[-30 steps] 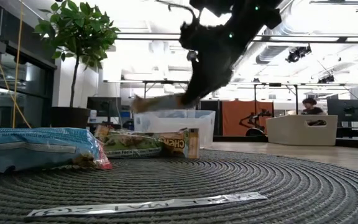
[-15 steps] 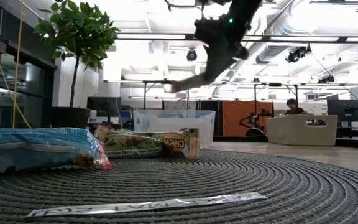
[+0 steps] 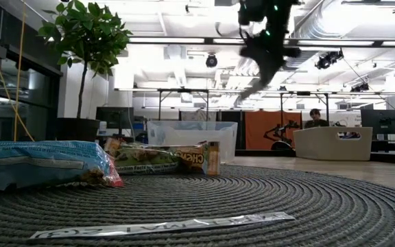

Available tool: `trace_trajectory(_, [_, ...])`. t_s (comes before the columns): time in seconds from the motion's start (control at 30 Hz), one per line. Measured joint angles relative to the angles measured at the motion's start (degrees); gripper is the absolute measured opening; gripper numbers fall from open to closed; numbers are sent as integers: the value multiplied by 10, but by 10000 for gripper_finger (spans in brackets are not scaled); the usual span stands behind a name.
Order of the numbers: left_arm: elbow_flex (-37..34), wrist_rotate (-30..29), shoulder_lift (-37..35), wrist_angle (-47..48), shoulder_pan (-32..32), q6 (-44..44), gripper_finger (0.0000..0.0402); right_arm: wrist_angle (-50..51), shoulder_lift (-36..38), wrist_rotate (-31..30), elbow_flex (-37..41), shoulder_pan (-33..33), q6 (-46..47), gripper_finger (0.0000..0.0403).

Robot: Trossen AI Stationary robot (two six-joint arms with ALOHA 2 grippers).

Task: Pick and place Granola Bars by type
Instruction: Put the yellow granola bar into the gray bin

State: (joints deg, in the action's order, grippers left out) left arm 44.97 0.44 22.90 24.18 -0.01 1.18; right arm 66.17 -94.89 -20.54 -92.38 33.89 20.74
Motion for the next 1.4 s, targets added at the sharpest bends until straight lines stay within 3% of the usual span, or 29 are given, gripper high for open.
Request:
trace_trajectory(0.33, [0,0,0,0,0,0,1,35,37,53,121,102,6,78])
trace_trajectory(0.67, [0,0,0,0,0,0,1,30,111,91,243,149,39,78])
trace_trajectory(0.87, [0,0,0,0,0,0,1,23,144,82,284,168,50,78])
trace_trajectory(1.4, [0,0,0,0,0,0,1,-121,166,112,393,206,95,78])
